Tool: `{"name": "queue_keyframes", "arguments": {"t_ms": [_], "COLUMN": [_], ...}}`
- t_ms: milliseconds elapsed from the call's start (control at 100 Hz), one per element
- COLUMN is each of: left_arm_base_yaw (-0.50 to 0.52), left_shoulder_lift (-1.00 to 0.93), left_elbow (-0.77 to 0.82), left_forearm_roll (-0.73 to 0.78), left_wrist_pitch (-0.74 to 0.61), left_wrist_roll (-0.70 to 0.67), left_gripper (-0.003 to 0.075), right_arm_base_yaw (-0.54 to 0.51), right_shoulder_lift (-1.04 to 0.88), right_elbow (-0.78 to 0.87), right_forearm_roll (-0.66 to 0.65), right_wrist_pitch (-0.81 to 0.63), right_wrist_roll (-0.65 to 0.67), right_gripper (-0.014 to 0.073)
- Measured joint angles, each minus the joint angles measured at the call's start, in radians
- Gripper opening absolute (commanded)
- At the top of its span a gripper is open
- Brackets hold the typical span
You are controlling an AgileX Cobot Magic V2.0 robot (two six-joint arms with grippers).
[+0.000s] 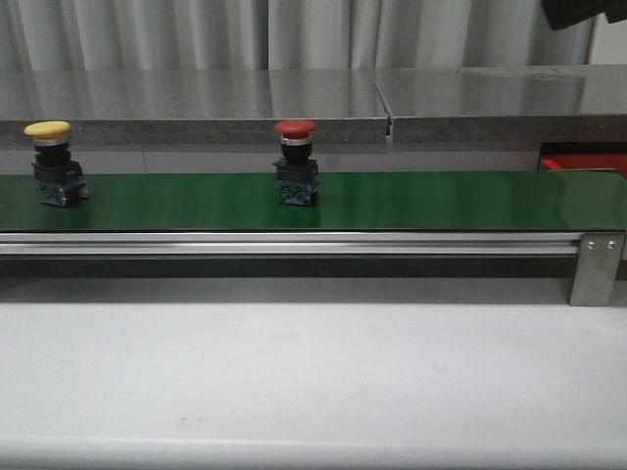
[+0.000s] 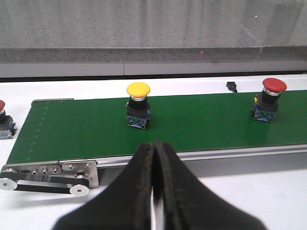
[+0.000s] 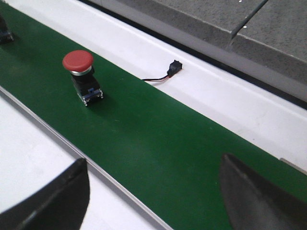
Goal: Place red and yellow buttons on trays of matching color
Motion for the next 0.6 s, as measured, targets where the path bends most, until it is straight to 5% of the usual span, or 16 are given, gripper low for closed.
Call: {"name": "queue_keyframes", "arguments": {"t_ms": [600], "left_arm_base_yaw": [0.0], "left_shoulder_lift": [0.0], "left_elbow": [0.0], "left_forearm_roll": [0.0], "left_wrist_pitch": [0.001], "left_wrist_roll": [0.0], "left_gripper": [-0.002], "right_arm_base_yaw": [0.158], "right_shoulder_lift": [0.478], "right_elbow": [-0.377], "right_forearm_roll": [-0.16], "right_wrist_pitch": [0.133], "right_wrist_roll": [-0.12], "right_gripper": [0.0541]}}
